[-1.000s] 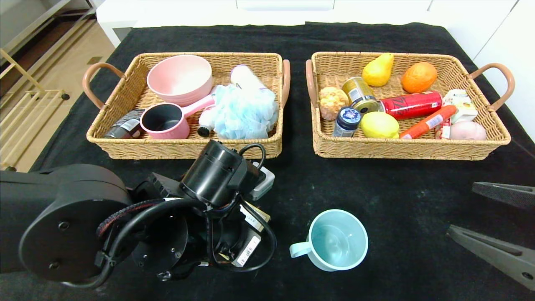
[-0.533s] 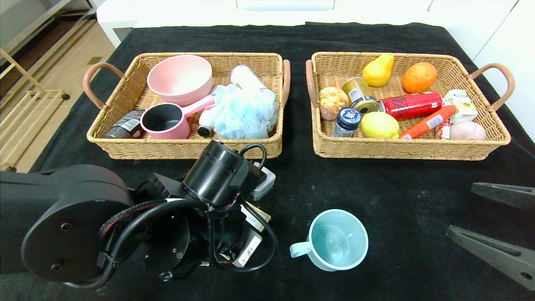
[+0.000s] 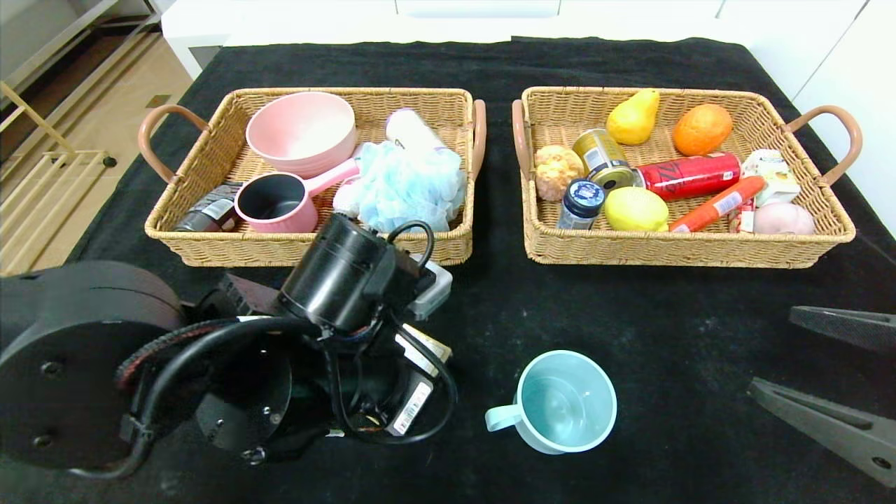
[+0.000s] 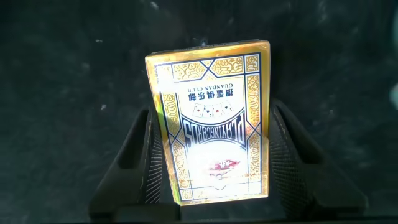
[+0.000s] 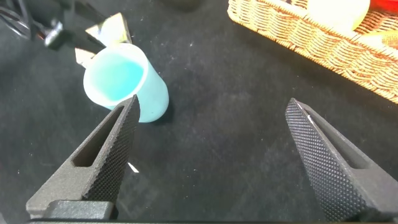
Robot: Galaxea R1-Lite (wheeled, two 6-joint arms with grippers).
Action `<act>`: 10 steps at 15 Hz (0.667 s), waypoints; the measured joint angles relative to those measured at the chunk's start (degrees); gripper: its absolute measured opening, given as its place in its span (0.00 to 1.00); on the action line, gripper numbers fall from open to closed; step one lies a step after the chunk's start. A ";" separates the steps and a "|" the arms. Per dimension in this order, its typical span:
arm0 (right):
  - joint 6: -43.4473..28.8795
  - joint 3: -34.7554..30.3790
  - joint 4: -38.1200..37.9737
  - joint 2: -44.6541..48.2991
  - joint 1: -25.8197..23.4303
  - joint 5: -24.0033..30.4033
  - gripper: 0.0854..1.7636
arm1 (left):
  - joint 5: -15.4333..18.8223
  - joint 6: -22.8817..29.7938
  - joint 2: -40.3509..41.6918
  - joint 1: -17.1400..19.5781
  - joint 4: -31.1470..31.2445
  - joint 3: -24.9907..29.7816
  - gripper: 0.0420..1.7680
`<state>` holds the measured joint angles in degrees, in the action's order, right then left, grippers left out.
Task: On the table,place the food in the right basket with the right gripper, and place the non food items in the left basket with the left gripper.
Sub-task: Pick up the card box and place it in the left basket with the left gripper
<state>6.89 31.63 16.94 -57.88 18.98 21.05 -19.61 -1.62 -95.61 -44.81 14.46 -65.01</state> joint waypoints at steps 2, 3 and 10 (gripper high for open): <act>0.02 -0.07 0.00 -0.02 0.00 -0.02 0.97 | 0.66 1.87 1.90 0.74 0.00 -0.91 0.57; 0.07 -0.13 -0.02 -0.05 -0.02 0.00 0.97 | 0.88 2.06 2.91 1.51 -0.02 -1.38 0.57; 0.27 -0.41 -0.02 -0.66 0.00 -0.02 0.97 | 1.07 4.34 7.55 7.28 0.83 -8.39 0.57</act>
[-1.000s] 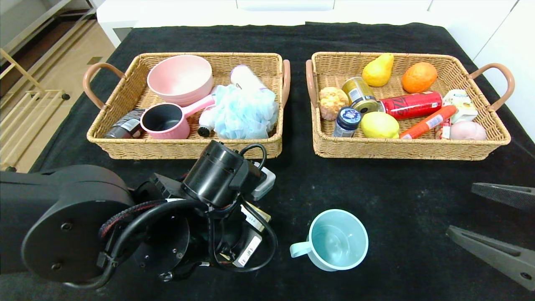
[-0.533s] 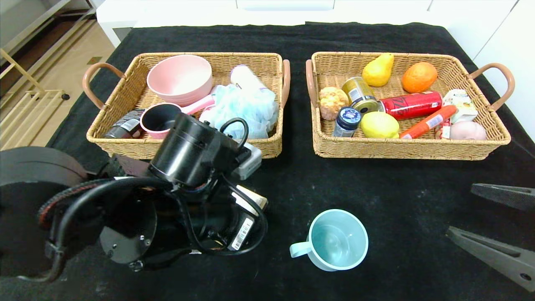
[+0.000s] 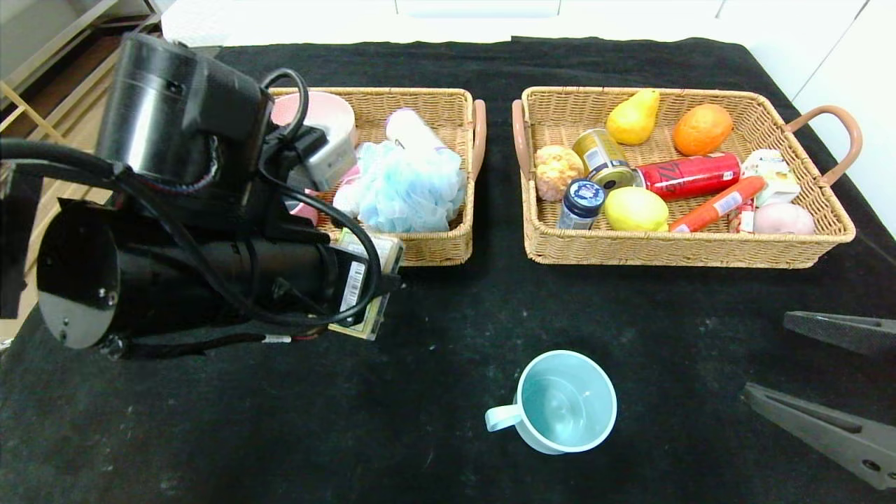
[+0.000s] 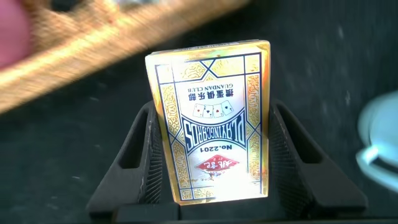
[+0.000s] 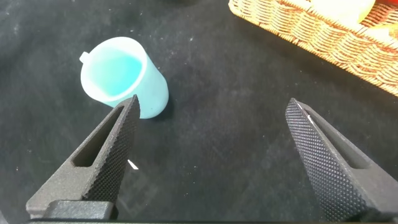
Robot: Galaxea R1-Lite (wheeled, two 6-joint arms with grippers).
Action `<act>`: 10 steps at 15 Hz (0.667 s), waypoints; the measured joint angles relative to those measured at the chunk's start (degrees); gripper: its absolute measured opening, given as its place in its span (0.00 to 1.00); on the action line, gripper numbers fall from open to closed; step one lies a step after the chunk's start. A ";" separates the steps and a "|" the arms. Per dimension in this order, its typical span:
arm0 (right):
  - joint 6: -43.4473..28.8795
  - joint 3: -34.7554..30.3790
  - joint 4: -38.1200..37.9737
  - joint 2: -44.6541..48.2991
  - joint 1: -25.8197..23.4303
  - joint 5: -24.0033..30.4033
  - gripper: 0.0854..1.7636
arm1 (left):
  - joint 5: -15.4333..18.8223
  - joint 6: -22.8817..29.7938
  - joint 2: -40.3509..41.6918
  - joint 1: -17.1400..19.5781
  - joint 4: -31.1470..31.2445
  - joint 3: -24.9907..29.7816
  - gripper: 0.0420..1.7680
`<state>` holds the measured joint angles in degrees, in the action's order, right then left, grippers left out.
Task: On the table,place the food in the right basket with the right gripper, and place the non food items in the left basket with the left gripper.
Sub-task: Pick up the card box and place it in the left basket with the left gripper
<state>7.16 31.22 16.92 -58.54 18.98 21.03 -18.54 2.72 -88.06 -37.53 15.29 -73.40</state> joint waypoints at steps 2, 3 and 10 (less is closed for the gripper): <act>0.00 -0.02 0.02 -0.04 0.00 0.02 0.97 | -0.15 0.23 -0.13 1.82 -0.35 -2.54 0.57; 0.00 -0.07 0.00 0.09 0.09 0.02 0.97 | -0.28 0.28 -0.38 2.84 -0.46 -4.18 0.57; 0.00 0.06 0.09 0.05 -0.10 0.02 0.97 | -1.11 2.02 -5.99 11.58 -4.07 -16.90 0.57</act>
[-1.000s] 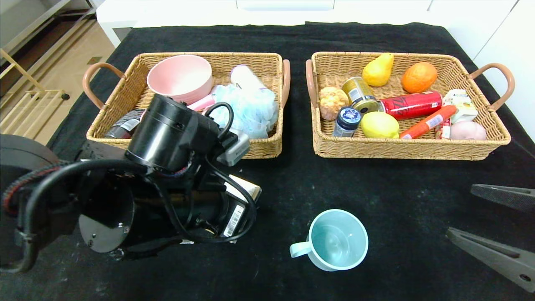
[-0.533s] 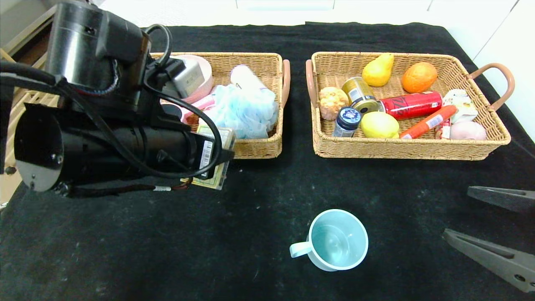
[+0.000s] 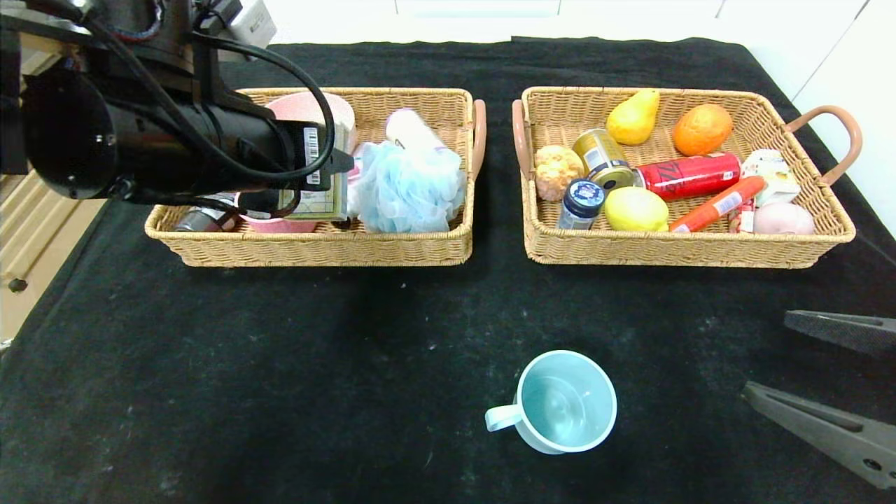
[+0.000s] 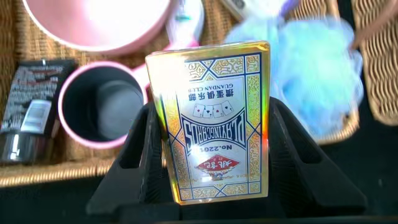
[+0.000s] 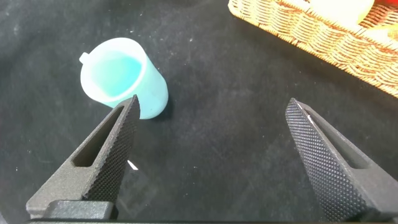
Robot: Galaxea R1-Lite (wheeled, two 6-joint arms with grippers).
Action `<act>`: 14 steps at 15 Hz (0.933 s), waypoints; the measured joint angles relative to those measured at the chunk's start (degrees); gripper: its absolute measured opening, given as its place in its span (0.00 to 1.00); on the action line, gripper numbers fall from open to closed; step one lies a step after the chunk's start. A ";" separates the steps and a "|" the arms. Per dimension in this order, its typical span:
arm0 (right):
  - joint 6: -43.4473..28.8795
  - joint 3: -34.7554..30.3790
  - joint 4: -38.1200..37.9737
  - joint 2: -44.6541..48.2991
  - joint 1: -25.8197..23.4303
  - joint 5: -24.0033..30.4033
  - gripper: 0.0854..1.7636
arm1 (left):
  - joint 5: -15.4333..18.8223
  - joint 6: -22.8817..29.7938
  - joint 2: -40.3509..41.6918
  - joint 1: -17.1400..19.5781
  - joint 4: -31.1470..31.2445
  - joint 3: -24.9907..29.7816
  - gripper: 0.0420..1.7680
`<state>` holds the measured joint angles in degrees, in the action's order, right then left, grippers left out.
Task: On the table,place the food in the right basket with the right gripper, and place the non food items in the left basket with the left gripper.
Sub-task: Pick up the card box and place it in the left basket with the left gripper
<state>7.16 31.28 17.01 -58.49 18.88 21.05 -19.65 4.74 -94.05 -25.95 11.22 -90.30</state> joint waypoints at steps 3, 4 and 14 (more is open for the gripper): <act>0.00 0.00 0.00 -0.07 -0.01 -0.02 0.97 | -0.02 -0.11 -3.00 1.97 -4.99 -2.12 0.57; 0.00 0.00 0.00 -0.07 0.00 -0.02 0.97 | -0.02 -0.11 -3.90 2.72 -6.78 -2.51 0.57; 0.00 0.02 0.02 0.26 -0.01 0.00 0.97 | 1.00 -0.45 -8.09 6.22 -14.30 -1.68 0.57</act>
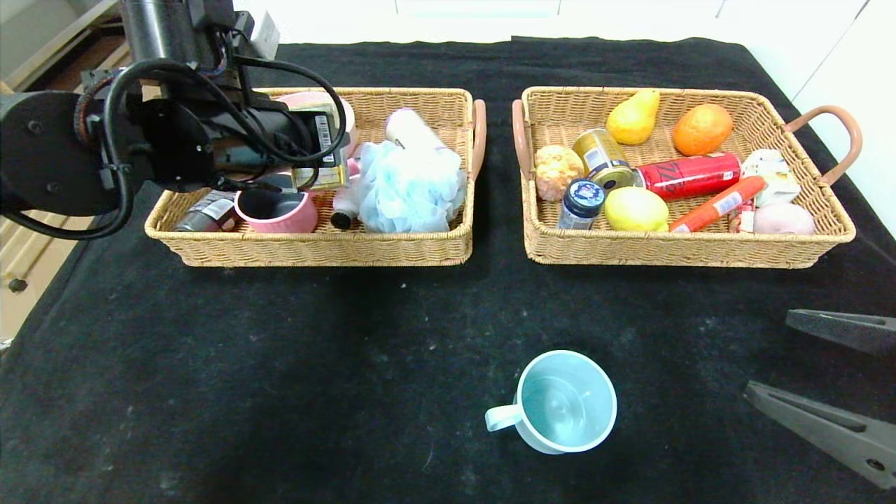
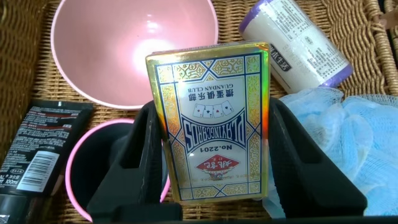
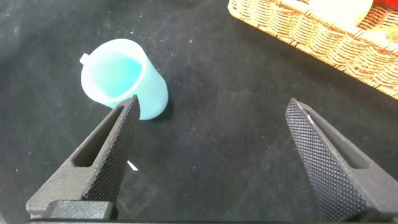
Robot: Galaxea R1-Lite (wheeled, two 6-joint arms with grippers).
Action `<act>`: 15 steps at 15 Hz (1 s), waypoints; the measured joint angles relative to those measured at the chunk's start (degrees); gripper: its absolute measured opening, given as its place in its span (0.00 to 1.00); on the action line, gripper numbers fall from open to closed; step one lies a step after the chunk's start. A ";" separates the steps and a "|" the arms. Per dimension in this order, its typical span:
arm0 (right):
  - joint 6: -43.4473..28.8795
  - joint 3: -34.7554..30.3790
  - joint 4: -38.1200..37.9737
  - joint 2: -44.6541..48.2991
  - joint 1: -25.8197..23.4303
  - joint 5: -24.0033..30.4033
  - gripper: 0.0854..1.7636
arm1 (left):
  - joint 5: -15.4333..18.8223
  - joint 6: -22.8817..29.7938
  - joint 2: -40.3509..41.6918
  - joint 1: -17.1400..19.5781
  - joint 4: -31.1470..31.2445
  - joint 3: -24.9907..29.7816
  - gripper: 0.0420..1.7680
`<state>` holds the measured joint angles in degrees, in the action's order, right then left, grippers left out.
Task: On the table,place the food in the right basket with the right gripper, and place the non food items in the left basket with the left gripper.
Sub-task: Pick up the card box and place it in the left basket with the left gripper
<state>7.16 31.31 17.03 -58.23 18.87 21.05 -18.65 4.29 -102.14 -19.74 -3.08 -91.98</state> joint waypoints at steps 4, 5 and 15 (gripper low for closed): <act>0.00 -0.02 -0.02 0.02 0.01 0.00 0.97 | 0.00 -0.22 -0.34 0.00 0.06 0.30 0.66; 0.00 -0.02 -0.02 0.02 0.01 -0.02 0.97 | -0.02 -0.20 -0.34 0.04 0.06 0.44 0.70; 0.00 -0.02 0.00 -0.04 0.01 -0.02 0.97 | -0.06 -0.22 3.44 -1.58 2.24 3.39 0.89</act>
<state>7.16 31.28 17.03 -58.27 18.88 21.03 -18.71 4.07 -98.71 -21.32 -0.84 -88.59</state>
